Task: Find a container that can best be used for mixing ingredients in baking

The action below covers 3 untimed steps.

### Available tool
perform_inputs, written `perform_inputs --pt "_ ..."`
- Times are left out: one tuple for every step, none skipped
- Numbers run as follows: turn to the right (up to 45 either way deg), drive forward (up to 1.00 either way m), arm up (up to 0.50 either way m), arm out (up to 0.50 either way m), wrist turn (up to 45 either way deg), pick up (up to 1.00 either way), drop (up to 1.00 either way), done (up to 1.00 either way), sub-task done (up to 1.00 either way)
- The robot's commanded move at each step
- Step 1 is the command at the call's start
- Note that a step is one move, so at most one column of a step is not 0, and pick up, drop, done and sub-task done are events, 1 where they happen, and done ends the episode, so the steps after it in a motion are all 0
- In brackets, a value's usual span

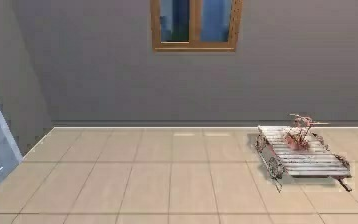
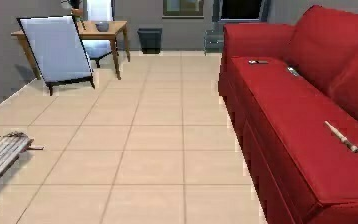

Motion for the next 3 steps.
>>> perform_inputs --pt "45.0 0.0 0.0 0.0 0.0 0.0 0.0 0.0 0.0" --pt "36.0 0.0 0.0 0.0 0.0 0.0 0.0 0.0 0.0" --pt "0.0 1.0 0.0 0.0 0.0 0.0 0.0 0.0 0.0"
